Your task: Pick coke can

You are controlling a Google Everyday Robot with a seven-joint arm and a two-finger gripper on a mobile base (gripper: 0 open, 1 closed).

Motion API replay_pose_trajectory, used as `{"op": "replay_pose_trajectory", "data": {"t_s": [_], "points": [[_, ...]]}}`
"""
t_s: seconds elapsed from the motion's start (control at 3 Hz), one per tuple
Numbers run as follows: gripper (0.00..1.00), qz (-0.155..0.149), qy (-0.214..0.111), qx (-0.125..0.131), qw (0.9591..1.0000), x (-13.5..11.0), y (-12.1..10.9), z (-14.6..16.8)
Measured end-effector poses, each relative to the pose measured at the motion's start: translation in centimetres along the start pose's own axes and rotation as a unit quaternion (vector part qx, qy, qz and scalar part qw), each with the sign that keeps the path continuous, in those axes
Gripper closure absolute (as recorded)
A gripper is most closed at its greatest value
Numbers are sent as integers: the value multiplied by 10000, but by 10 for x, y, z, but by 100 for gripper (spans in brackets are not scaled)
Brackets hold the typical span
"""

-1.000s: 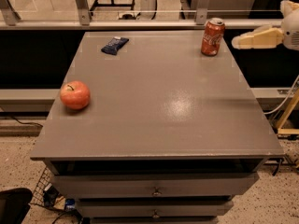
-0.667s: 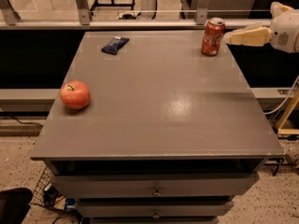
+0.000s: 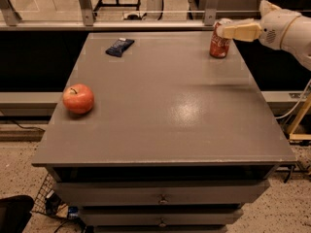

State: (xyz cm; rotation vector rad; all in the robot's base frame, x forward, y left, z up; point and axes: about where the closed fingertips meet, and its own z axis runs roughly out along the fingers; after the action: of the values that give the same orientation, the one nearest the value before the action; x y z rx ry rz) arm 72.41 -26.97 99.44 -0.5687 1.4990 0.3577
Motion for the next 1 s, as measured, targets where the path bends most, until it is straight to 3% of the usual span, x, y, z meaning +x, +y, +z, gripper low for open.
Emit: {"op": "replay_pose_trajectory", "data": {"t_s": [0.67, 1.0], "points": [[0, -8, 31, 41, 10000, 2, 1, 7], [0, 120, 135, 42, 9998, 21, 1, 20]]}}
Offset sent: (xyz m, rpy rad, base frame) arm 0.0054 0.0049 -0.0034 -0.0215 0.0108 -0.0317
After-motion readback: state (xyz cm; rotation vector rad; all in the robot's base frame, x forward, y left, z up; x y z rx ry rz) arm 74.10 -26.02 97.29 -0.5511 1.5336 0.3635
